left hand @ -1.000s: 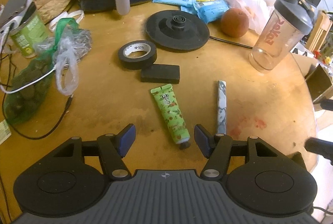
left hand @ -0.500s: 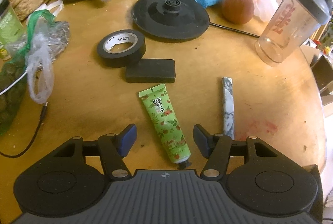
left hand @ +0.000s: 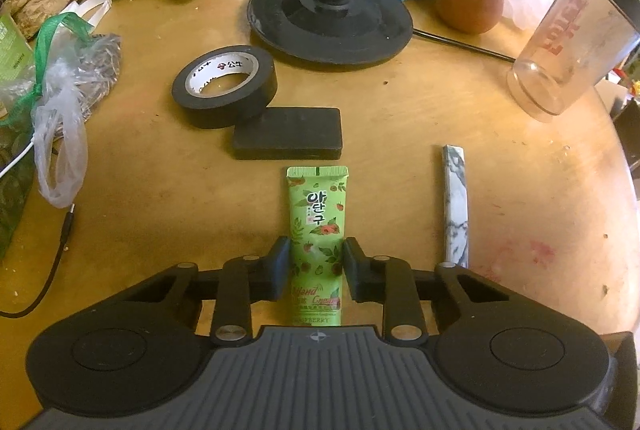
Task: Organize objects
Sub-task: 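Lift the green tube with the left gripper while the right reaches to the marbled silver stick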
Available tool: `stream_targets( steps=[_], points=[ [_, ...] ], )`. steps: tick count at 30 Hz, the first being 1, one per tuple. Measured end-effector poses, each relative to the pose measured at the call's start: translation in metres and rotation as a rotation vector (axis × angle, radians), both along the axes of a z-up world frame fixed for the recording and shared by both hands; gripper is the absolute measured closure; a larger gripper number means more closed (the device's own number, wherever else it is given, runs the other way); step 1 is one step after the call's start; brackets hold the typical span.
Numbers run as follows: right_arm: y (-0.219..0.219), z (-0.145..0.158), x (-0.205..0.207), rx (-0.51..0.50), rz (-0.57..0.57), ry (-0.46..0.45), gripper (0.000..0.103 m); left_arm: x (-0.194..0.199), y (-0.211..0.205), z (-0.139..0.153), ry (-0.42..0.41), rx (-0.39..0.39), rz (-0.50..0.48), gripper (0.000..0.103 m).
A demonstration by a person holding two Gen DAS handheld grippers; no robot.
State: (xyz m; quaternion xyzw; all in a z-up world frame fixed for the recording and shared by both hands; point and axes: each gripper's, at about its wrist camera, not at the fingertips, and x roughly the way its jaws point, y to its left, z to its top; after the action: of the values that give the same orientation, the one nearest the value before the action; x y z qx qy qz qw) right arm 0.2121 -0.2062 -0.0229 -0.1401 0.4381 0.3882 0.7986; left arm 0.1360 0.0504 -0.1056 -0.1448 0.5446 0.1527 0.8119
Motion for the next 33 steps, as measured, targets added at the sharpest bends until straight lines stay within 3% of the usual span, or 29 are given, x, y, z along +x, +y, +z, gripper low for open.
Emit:
stream_targets(
  steps=[15, 33],
  points=[
    [0.002, -0.004, -0.006, 0.006, 0.044, 0.025, 0.000, -0.022, -0.008, 0.017, -0.023, -0.019, -0.015, 0.075],
    [0.033, -0.006, -0.014, 0.026, 0.211, 0.036, 0.000, -0.072, -0.008, 0.057, -0.114, -0.025, 0.076, 0.075]
  ],
)
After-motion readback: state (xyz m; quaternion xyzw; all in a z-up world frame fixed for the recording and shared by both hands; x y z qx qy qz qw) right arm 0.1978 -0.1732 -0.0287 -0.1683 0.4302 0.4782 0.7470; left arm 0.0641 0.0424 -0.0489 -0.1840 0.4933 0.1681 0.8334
